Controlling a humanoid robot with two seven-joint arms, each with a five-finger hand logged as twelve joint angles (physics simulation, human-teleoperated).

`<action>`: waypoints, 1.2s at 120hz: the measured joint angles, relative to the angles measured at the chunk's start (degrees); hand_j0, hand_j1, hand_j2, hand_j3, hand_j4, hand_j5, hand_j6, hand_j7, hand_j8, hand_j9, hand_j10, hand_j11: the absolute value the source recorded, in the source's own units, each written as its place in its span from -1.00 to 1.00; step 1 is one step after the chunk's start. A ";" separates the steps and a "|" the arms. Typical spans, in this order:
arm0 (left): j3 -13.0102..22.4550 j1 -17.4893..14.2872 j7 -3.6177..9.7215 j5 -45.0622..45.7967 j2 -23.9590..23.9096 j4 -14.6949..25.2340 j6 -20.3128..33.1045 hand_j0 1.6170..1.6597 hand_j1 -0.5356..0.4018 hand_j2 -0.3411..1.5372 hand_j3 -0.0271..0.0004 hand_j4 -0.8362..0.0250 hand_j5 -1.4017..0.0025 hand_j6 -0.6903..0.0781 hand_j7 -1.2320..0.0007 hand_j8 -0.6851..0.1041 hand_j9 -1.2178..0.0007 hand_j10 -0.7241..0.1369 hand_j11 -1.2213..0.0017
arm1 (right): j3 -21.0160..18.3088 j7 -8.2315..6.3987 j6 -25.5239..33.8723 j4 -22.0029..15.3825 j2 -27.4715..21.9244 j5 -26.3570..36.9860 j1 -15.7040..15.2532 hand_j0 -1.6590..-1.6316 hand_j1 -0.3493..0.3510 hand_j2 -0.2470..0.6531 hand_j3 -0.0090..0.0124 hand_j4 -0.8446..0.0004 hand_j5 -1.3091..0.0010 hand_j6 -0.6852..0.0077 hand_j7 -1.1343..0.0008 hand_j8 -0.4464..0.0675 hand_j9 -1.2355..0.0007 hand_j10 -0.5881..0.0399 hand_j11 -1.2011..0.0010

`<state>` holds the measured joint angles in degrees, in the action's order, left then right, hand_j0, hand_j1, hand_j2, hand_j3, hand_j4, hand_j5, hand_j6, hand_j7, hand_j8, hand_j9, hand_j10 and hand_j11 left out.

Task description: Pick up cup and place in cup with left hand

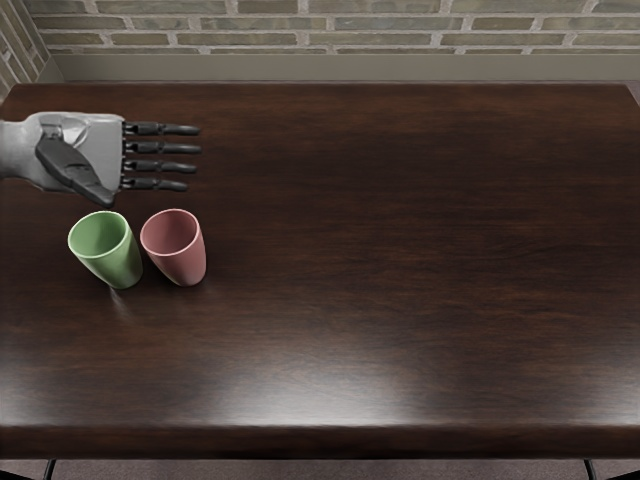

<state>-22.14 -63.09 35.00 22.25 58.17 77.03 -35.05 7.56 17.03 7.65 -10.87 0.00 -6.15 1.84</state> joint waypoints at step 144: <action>13.12 -10.82 0.00 -58.91 -10.52 19.01 24.98 0.92 0.89 -0.64 0.97 0.93 1.00 0.79 1.00 0.73 1.00 0.68 1.00 | -1.62 -0.06 -0.09 0.20 0.00 0.09 0.15 -0.93 -0.90 -0.46 -0.16 0.93 0.94 0.89 0.93 0.62 0.94 0.78 0.93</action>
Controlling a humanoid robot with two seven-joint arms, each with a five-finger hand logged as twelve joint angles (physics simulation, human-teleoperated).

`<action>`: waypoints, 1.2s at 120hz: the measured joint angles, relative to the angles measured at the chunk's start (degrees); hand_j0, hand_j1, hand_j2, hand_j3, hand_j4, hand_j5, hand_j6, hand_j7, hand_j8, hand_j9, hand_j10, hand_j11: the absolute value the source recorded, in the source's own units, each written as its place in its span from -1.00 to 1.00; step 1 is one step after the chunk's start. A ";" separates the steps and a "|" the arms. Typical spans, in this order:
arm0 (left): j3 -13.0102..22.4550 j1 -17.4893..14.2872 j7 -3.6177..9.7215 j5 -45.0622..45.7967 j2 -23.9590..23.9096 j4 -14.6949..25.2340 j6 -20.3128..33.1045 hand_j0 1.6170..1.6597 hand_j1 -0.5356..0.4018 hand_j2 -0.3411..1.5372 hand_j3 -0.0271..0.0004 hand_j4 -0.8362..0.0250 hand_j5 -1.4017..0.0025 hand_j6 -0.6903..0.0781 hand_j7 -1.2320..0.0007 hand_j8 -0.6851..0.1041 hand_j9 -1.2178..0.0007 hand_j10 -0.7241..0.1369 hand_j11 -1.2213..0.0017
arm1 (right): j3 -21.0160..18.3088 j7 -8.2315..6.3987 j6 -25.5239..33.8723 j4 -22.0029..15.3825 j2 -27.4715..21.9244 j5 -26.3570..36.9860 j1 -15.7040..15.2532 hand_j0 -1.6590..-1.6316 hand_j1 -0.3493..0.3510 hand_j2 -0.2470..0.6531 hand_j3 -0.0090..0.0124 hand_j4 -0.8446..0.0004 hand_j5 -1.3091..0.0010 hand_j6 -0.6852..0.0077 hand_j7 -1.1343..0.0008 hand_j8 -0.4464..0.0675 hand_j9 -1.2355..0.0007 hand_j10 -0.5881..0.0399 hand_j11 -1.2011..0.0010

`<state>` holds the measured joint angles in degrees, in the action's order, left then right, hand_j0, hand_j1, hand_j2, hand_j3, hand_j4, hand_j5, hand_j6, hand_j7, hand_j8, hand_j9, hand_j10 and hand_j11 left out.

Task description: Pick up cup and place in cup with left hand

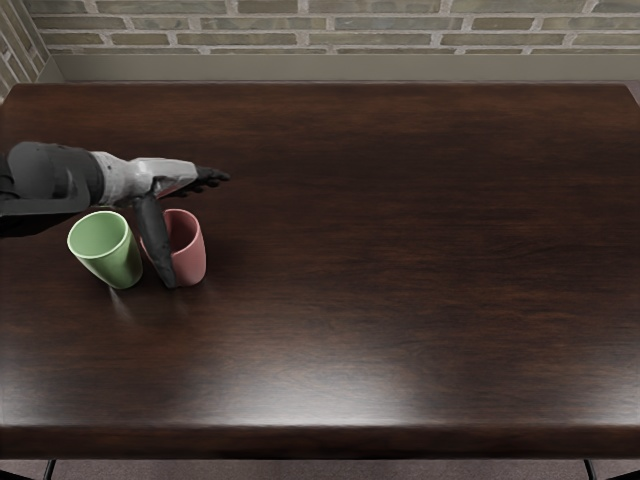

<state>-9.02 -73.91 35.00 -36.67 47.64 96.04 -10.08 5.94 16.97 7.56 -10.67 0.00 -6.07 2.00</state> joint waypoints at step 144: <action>12.71 -0.17 0.00 -11.38 -4.57 -1.70 15.07 0.92 0.85 -0.63 0.97 0.89 0.96 0.74 0.96 0.68 0.96 0.64 0.96 | -0.05 0.03 0.00 0.03 0.00 0.00 -0.04 -0.93 -0.90 -0.46 -0.16 0.93 0.94 0.89 0.93 0.62 0.94 0.78 0.93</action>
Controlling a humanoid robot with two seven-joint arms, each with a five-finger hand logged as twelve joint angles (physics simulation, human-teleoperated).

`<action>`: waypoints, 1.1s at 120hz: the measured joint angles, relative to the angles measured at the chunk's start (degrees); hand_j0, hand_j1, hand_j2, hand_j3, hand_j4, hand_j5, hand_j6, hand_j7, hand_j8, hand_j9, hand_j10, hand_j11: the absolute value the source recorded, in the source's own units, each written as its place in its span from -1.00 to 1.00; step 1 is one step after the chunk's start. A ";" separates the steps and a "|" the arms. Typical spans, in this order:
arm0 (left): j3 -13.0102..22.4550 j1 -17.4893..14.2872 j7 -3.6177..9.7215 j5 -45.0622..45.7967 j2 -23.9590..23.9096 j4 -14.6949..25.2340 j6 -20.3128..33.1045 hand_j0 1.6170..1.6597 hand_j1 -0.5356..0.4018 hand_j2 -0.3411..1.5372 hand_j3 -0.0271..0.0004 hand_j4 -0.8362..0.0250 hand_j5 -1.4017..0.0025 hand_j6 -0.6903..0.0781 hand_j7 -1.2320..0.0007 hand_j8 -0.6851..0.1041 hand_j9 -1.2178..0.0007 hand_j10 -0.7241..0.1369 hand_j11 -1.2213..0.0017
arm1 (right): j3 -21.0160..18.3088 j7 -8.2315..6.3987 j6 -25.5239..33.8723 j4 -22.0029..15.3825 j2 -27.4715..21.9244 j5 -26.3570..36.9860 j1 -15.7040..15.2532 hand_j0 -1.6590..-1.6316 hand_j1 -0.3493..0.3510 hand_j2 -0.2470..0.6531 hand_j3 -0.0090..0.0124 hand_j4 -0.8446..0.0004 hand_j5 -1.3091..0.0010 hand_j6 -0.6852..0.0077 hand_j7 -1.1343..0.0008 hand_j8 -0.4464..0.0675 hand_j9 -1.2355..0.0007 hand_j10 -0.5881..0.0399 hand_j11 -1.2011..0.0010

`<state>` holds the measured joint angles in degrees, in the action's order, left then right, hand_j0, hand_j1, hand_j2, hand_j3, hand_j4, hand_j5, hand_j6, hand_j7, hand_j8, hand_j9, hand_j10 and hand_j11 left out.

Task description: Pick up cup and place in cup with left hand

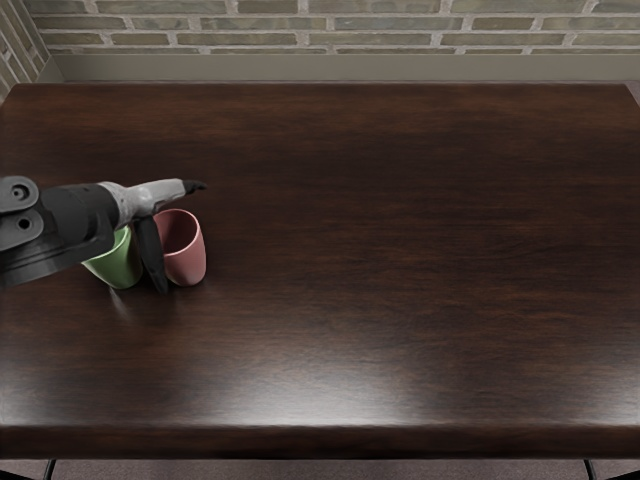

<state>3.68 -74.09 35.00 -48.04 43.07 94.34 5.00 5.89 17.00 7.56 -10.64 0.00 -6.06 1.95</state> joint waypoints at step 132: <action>0.82 -1.15 -0.02 2.60 -1.76 -0.66 -0.17 0.63 0.43 -0.63 0.97 -0.06 0.24 -0.33 0.14 -0.31 0.08 -0.27 0.08 | -0.04 -0.03 0.00 0.06 0.00 0.00 -0.02 -0.93 -0.90 -0.46 -0.16 0.93 0.94 0.89 0.93 0.62 0.94 0.78 0.93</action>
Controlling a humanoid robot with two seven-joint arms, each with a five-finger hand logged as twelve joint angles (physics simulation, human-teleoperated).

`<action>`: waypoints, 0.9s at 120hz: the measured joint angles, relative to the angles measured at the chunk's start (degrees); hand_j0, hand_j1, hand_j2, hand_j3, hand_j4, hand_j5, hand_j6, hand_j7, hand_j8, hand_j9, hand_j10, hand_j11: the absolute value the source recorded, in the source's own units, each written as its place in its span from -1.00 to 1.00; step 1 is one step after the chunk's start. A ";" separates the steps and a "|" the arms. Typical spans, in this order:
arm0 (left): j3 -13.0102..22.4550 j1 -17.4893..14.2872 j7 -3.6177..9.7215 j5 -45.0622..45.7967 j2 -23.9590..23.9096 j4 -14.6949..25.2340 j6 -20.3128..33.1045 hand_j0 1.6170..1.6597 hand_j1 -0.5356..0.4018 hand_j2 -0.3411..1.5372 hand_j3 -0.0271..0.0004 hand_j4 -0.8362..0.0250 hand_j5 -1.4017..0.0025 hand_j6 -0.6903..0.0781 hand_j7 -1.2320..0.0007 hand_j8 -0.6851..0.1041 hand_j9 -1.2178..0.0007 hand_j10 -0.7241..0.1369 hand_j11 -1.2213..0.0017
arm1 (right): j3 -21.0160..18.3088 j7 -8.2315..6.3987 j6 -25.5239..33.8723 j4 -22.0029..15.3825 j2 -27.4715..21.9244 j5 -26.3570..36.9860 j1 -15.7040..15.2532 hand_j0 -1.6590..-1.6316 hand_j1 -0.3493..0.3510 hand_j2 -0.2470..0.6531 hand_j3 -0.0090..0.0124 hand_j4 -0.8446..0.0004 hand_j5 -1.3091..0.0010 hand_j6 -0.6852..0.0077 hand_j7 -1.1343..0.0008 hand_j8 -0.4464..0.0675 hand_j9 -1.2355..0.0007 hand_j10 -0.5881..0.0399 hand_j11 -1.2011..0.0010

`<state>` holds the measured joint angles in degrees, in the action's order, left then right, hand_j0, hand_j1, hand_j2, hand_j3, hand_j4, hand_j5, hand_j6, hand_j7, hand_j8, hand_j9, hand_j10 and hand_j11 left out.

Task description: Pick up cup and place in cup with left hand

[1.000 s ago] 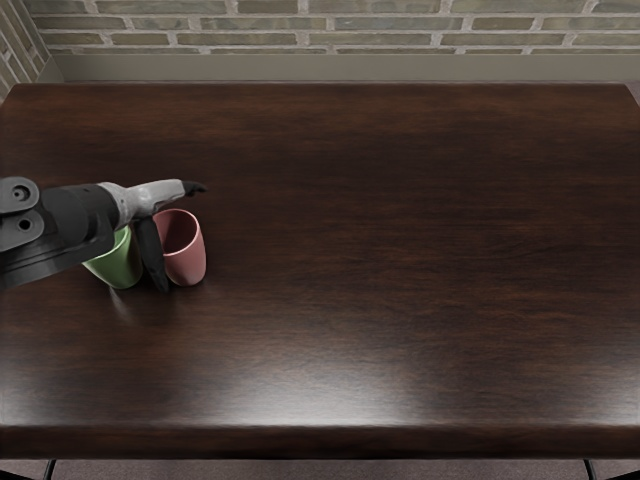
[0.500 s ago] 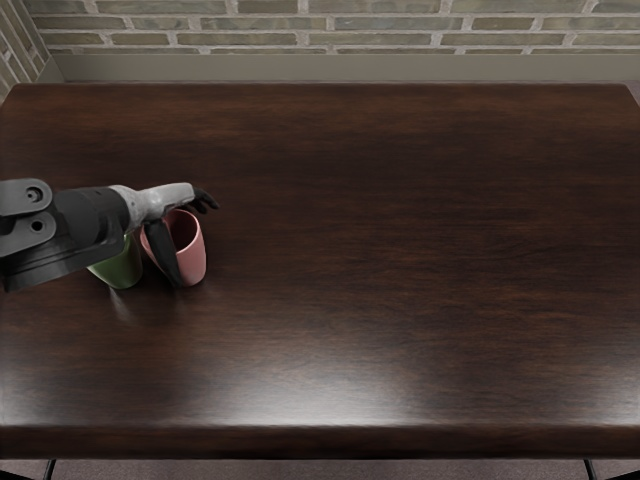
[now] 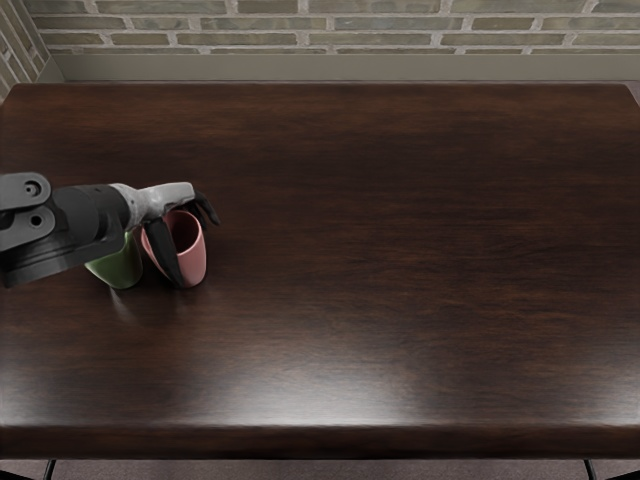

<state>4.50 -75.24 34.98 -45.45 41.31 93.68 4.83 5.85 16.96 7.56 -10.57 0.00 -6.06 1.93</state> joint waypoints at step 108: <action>0.11 -6.89 0.04 6.60 -0.99 -2.49 -4.50 0.29 0.09 -0.61 0.97 -0.44 -0.49 0.09 -0.59 0.44 -0.60 0.32 -0.57 | -0.04 0.00 0.00 0.02 0.00 0.00 0.02 -0.93 -0.90 -0.46 -0.16 0.93 0.94 0.89 0.93 0.62 0.94 0.78 0.93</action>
<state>4.62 -82.13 35.02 -38.85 40.31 91.20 0.32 5.80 16.96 7.56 -10.55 0.00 -6.06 1.95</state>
